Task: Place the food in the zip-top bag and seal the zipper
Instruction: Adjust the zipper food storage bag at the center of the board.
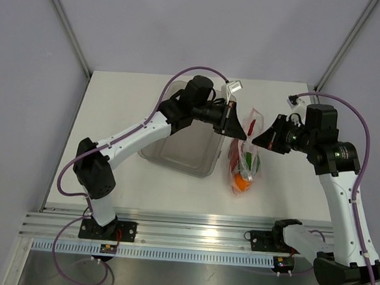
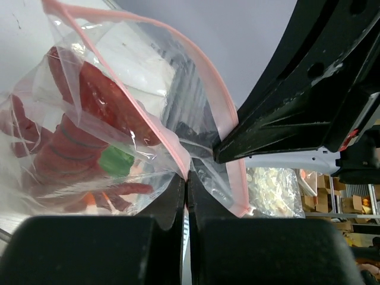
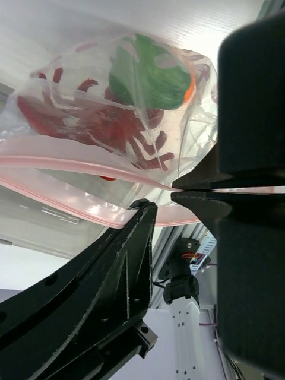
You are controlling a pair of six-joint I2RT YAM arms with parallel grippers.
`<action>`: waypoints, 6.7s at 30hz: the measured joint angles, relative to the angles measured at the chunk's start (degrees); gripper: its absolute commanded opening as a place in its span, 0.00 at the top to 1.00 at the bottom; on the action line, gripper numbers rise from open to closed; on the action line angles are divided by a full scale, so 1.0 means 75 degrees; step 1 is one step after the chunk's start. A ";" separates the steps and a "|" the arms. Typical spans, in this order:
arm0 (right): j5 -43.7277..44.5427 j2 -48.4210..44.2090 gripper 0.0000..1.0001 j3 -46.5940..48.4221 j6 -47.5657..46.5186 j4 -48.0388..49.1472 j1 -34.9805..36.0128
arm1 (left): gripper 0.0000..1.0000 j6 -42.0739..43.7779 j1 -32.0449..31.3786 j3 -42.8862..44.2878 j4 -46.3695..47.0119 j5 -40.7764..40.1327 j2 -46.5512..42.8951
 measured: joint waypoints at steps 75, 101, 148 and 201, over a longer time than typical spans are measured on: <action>0.3037 0.0673 0.36 0.1160 -0.0816 -0.0933 0.0035 | 1.00 0.0073 0.0309 0.0565 0.0647 0.2183 0.0743; 0.3002 0.0729 0.97 0.0609 -0.0761 -0.0880 0.0038 | 0.59 0.0245 0.0315 0.0988 0.0420 0.2174 0.1070; 0.2579 0.0283 1.00 0.0428 0.0472 -0.0143 0.0041 | 0.26 0.1786 -0.4450 -0.1329 -0.0181 -0.9874 -0.2492; 0.2585 -0.0117 0.99 0.0283 0.0475 -0.0207 0.0041 | 0.65 0.0041 -0.4733 -0.0286 -0.2101 -1.0471 -0.0953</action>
